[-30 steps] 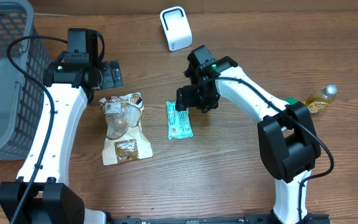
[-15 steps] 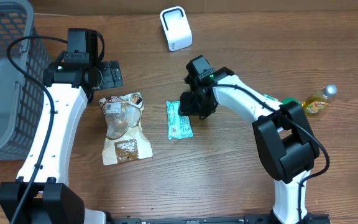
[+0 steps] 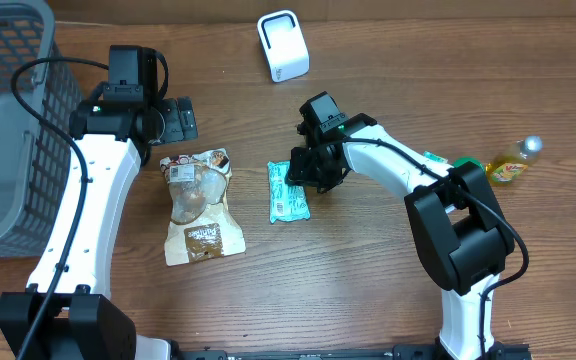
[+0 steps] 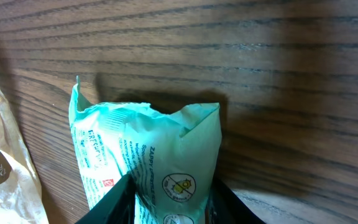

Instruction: Scan the item barcode

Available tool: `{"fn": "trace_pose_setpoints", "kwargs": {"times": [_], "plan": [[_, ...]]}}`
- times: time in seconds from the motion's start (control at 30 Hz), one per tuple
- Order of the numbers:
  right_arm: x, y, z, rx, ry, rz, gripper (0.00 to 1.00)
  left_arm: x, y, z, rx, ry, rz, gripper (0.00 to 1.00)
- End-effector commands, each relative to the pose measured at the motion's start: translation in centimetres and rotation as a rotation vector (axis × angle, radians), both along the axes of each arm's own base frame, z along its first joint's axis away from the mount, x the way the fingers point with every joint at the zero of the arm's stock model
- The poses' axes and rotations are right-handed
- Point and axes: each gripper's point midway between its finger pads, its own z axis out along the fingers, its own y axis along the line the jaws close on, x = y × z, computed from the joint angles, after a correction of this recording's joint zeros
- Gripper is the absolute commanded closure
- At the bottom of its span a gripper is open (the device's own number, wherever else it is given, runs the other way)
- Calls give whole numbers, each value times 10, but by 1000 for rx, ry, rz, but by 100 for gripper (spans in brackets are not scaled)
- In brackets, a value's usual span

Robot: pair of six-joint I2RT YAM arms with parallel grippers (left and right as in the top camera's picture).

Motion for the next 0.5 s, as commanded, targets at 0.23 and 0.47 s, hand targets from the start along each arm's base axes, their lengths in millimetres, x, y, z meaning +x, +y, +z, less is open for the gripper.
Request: {"fn": "trace_pose_setpoints", "kwargs": {"times": [0.23, 0.47], "plan": [[9, -9, 18, 81, 12, -18, 96, 1, 4, 6, 17, -16, 2, 1], [14, -22, 88, 271, -74, 67, 96, 1, 4, 6, 17, -16, 2, 0]]}}
